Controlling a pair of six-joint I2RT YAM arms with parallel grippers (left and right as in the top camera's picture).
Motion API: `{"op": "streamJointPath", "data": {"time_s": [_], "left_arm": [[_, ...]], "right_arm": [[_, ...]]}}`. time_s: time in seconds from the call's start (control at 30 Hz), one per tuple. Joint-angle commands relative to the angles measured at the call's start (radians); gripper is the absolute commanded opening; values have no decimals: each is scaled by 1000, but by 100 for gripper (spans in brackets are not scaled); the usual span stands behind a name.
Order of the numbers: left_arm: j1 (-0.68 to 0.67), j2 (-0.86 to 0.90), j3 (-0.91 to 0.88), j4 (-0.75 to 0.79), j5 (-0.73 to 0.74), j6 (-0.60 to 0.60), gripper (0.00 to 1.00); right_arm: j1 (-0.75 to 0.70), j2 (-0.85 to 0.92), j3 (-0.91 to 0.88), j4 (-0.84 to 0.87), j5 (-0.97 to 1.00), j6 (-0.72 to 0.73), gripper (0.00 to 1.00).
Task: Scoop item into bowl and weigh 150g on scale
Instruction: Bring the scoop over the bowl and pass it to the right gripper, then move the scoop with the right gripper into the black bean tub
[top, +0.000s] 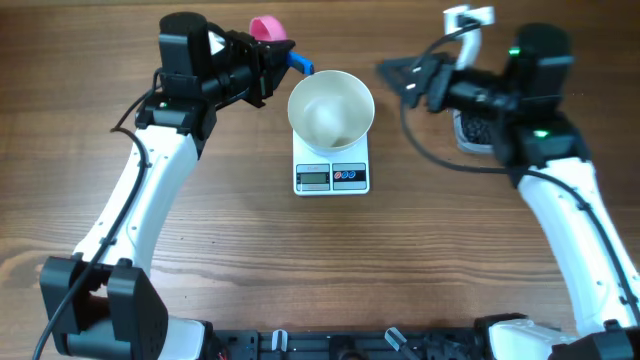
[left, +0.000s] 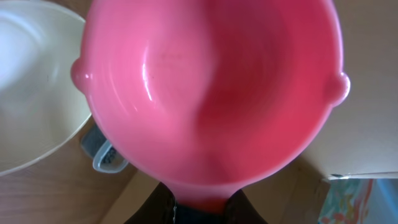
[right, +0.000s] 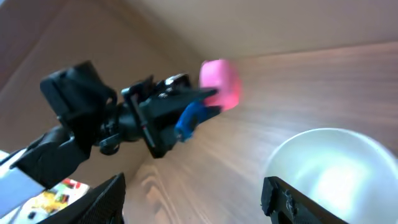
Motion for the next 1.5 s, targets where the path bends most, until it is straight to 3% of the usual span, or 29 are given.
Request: {"op": "streamJointPath", "data": {"time_s": [0.0,0.27,0.47,0.53,0.57,0.6,0.7,0.73,0.83,1.0,1.07,1.13,1.17,1.23,1.37,1.47], "left_arm": [[-41,-16,12,2,7,-31,12],[-70,-16,12,2,19,-53,13],[-112,-16,12,3,50,-53,14],[-119,-16,12,3,50,-53,16],[-120,-16,12,3,50,-52,16],[-120,-16,12,3,50,-52,16],[-120,-16,12,3,50,-52,16],[-120,-16,12,3,50,-52,16],[-120,-16,12,3,49,-52,17],[-120,-16,12,3,49,-51,18],[-120,-16,12,3,49,-48,23],[-120,-16,12,4,43,14,55],[-120,-16,12,8,37,77,73],[-120,-16,12,32,33,249,100],[-112,-16,12,100,32,571,100],[-89,-17,12,103,35,688,100]], "right_arm": [[113,-2,18,13,196,19,73],[333,18,18,14,648,-142,73],[343,90,18,56,660,-142,72],[343,102,18,87,656,-137,66],[343,103,18,95,656,-135,56],[343,103,18,112,657,-135,37],[343,103,18,117,658,-135,20],[343,103,18,105,658,-135,10],[343,103,18,98,658,-134,5],[343,103,18,91,657,-109,4],[343,103,18,87,657,-111,4],[343,103,18,89,657,-111,4],[340,102,19,90,657,-110,4],[323,102,42,64,642,-109,4],[261,102,188,-140,592,-140,4],[184,102,327,-368,592,-191,4]]}}
